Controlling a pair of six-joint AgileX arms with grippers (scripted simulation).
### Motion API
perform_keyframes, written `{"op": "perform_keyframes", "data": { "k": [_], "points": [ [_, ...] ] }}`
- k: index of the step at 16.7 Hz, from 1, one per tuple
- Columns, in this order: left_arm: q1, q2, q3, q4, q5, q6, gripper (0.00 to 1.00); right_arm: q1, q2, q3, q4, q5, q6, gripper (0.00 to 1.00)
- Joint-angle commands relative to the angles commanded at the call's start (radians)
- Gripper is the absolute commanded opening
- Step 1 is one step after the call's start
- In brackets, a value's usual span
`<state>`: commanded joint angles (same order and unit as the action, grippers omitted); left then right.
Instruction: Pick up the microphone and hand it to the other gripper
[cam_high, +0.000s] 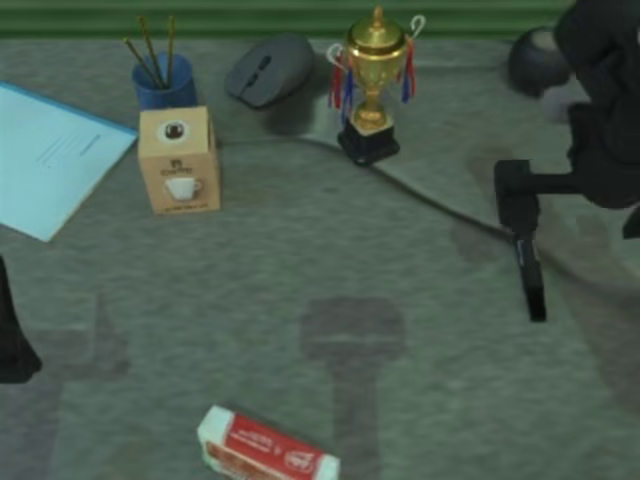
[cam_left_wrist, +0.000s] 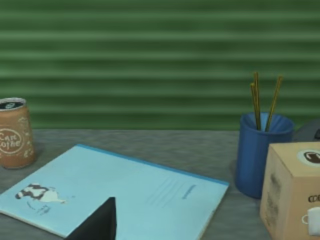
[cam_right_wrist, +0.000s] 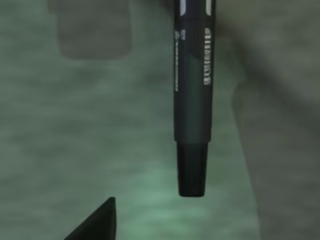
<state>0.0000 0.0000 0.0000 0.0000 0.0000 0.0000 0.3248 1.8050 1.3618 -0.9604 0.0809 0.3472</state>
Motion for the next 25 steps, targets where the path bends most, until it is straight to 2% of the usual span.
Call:
{"op": "perform_keyframes", "data": {
  "k": [5, 11, 14, 20, 25],
  "points": [
    [0.0, 0.0, 0.0, 0.0, 0.0, 0.0, 1.0, 0.037, 0.189, 0.164, -0.092, 0.007, 0.039, 1.0],
    [0.0, 0.0, 0.0, 0.0, 0.0, 0.0, 1.0, 0.033, 0.195, 0.168, -0.091, 0.007, 0.04, 1.0],
    [0.0, 0.0, 0.0, 0.0, 0.0, 0.0, 1.0, 0.031, 0.23, 0.129, -0.022, 0.007, 0.034, 1.0],
    [0.0, 0.0, 0.0, 0.0, 0.0, 0.0, 1.0, 0.019, 0.346, 0.01, 0.222, 0.008, 0.024, 1.0],
    [0.0, 0.0, 0.0, 0.0, 0.0, 0.0, 1.0, 0.018, 0.359, -0.002, 0.242, 0.008, 0.023, 1.0]
  ]
}}
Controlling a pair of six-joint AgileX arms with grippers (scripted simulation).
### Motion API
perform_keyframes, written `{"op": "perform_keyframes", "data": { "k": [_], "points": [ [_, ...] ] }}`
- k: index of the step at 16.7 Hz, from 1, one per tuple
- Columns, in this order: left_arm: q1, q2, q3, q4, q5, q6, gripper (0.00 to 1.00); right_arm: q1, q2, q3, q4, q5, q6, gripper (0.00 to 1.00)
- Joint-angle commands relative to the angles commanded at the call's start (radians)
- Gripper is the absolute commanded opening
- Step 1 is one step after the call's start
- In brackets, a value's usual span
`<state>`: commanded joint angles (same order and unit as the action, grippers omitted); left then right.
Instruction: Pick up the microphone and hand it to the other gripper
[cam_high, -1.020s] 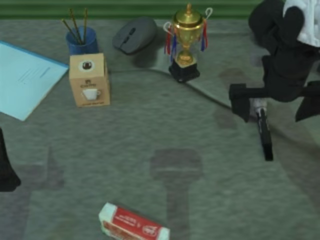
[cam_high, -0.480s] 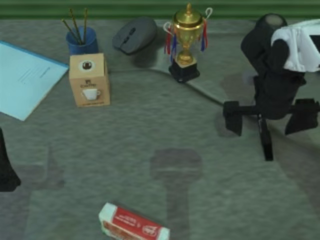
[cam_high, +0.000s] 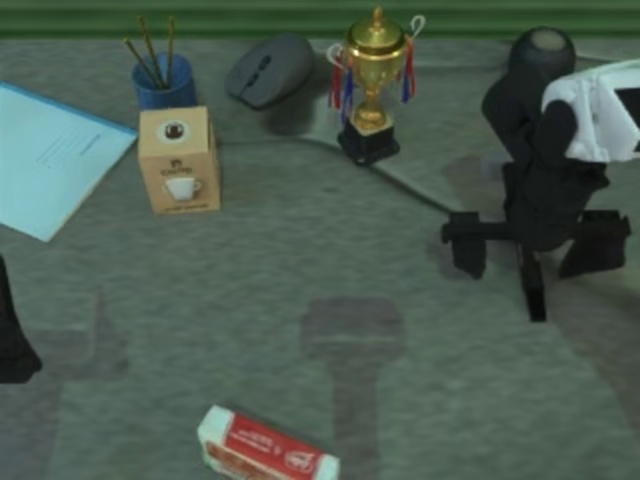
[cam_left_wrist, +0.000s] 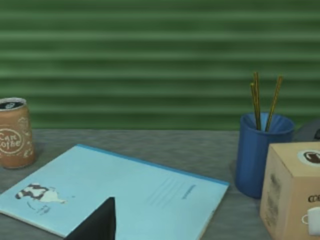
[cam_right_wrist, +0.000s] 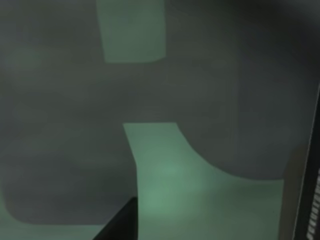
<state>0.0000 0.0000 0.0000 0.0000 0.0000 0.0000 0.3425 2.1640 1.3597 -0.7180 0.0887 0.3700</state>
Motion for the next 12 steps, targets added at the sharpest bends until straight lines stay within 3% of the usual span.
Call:
{"op": "perform_keyframes", "data": {
  "k": [12],
  "points": [
    [0.0, 0.0, 0.0, 0.0, 0.0, 0.0, 1.0, 0.0, 0.0, 0.0, 0.0, 0.0, 0.0, 0.1]
  ]
}}
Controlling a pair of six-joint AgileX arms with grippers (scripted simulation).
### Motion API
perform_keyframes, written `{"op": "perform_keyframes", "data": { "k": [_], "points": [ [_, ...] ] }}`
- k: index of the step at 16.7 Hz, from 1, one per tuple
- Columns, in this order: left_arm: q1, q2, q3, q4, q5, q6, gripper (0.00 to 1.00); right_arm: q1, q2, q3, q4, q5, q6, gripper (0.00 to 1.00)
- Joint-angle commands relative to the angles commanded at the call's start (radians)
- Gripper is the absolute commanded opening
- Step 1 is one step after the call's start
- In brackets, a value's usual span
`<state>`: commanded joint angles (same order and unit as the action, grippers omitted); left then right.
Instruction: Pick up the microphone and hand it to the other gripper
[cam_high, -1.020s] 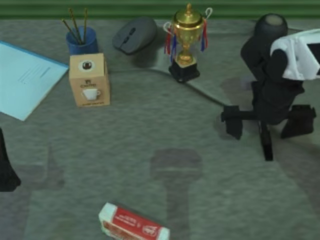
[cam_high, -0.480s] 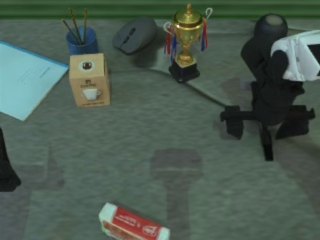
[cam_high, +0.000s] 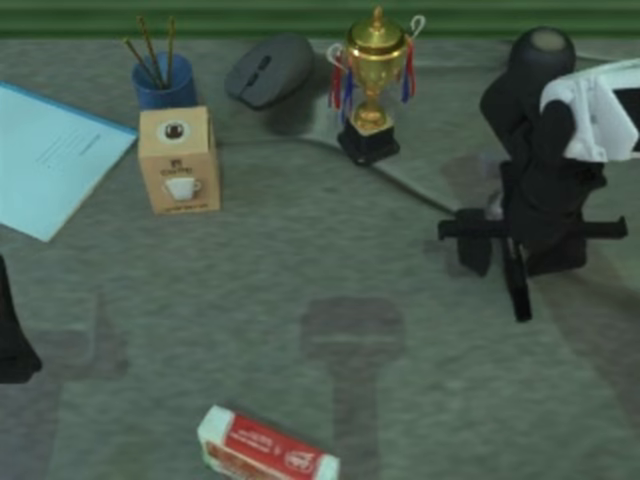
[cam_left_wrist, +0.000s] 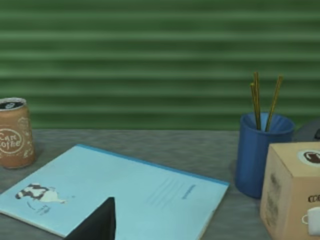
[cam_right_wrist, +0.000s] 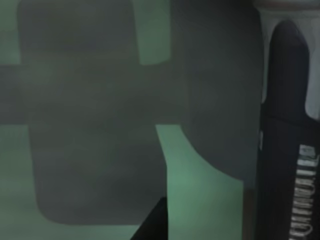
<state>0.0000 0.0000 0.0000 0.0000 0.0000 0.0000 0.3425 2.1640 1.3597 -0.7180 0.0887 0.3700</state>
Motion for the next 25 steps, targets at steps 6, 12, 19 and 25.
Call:
{"op": "perform_keyframes", "data": {
  "k": [6, 12, 19, 25],
  "points": [
    [0.0, 0.0, 0.0, 0.0, 0.0, 0.0, 1.0, 0.0, 0.0, 0.0, 0.0, 0.0, 0.0, 0.0],
    [0.0, 0.0, 0.0, 0.0, 0.0, 0.0, 1.0, 0.011, -0.055, 0.023, -0.003, -0.044, 0.021, 0.0],
    [0.0, 0.0, 0.0, 0.0, 0.0, 0.0, 1.0, 0.011, -0.123, -0.059, 0.339, -0.155, -0.064, 0.0],
    [0.0, 0.0, 0.0, 0.0, 0.0, 0.0, 1.0, 0.007, -0.225, -0.22, 0.897, -0.318, -0.188, 0.0]
  ]
}}
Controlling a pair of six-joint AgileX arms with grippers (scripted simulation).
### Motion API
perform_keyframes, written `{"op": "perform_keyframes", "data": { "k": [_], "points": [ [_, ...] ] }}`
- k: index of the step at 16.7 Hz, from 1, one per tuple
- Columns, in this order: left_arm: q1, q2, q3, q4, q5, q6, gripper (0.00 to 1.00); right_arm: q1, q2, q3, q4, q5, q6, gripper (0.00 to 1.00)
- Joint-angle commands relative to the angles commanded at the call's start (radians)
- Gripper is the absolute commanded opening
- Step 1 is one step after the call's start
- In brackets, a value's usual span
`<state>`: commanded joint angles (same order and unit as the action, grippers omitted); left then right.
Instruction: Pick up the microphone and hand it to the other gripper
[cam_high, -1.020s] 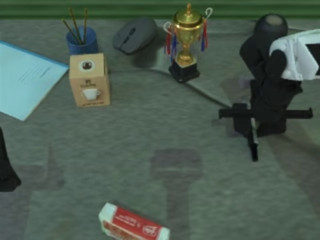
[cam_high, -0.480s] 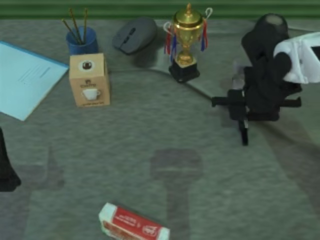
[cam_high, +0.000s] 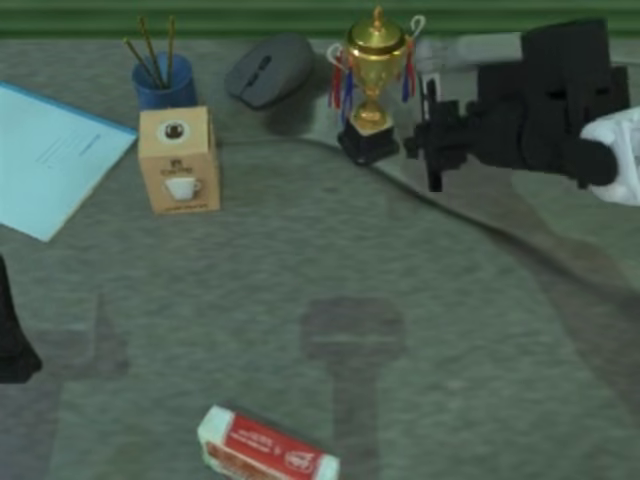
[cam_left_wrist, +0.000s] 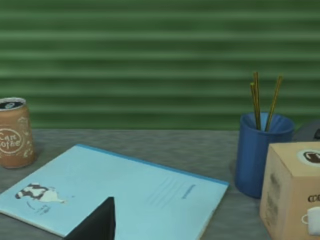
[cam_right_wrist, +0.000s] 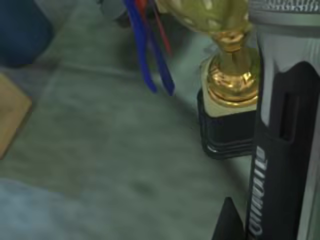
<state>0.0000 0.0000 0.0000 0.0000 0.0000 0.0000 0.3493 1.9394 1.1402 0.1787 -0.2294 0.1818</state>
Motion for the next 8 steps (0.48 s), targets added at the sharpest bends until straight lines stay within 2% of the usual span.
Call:
{"op": "perform_keyframes", "data": {
  "k": [4, 8],
  "points": [
    [0.0, 0.0, 0.0, 0.0, 0.0, 0.0, 1.0, -0.004, -0.09, -0.106, 0.354, -0.104, -0.083, 0.0],
    [0.0, 0.0, 0.0, 0.0, 0.0, 0.0, 1.0, -0.007, -0.172, -0.17, 0.567, -0.178, -0.147, 0.0]
  ]
}}
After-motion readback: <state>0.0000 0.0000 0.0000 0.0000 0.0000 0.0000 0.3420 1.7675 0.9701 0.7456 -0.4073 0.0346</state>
